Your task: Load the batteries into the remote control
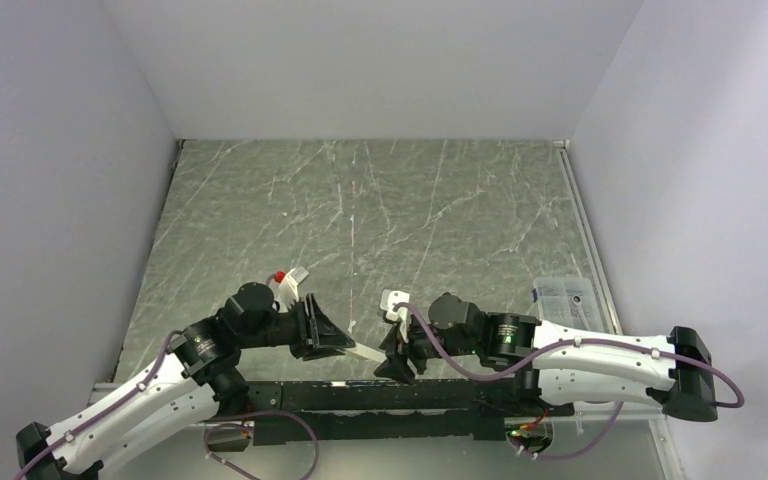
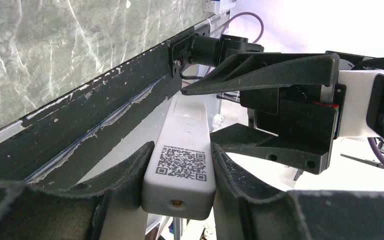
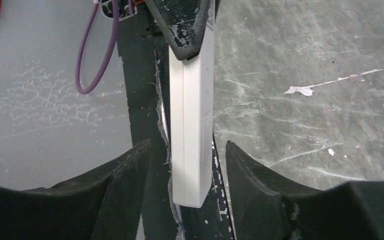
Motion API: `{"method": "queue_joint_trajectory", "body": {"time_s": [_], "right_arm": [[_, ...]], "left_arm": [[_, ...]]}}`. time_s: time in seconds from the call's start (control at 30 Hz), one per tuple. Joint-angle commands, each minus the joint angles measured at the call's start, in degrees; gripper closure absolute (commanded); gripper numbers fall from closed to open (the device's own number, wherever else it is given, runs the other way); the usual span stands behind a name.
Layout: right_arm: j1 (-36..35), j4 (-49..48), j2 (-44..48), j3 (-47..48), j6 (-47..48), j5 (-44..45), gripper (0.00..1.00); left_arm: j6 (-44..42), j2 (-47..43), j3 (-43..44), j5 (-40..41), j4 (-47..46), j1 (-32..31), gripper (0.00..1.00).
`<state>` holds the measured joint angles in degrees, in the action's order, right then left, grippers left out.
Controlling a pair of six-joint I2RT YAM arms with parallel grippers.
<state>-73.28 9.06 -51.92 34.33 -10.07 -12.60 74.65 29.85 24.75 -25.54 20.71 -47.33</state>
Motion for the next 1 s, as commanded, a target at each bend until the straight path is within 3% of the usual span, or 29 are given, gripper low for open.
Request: {"method": "queue_joint_trajectory", "body": {"time_s": [0.0,0.2,0.37,0.5,0.57,0.77,0.9,0.97], "right_arm": [[-0.46,-1.71,0.55,1.36,2.1,3.63,0.45],[-0.55,-1.11,-0.3,1.61,2.2,3.3,0.64],[-0.55,-0.4,-0.94,2.32,2.42,3.82,1.0],[-0.57,-1.24,0.48,1.47,2.29,3.57,1.0],[-0.55,-1.17,1.14,1.26,1.93,3.88,1.0],[-0.34,-0.28,1.24,1.33,-0.7,4.44,1.0],[1.4,-1.3,0.52,0.74,-4.25,2.9,1.0],[2.6,-2.16,0.34,0.2,-6.46,2.32,1.0]], "left_arm": [[1.37,-0.45,0.34,-0.8,-3.39,0.05,1.0],[2.31,-0.1,-0.88,-2.1,-6.19,0.05,1.0],[2.07,0.74,-0.76,-2.76,-7.28,0.1,1.0],[0.96,0.67,-0.06,-2.66,-7.23,0.05,1.0],[-0.12,0.32,0.91,-1.62,-5.19,0.05,0.9],[-4.07,-0.39,4.24,2.06,1.34,0.05,0.41],[-7.09,-0.09,6.84,4.61,6.05,0.05,0.24],[-8.64,0.2,8.17,5.88,8.25,0.05,0.2]]}}
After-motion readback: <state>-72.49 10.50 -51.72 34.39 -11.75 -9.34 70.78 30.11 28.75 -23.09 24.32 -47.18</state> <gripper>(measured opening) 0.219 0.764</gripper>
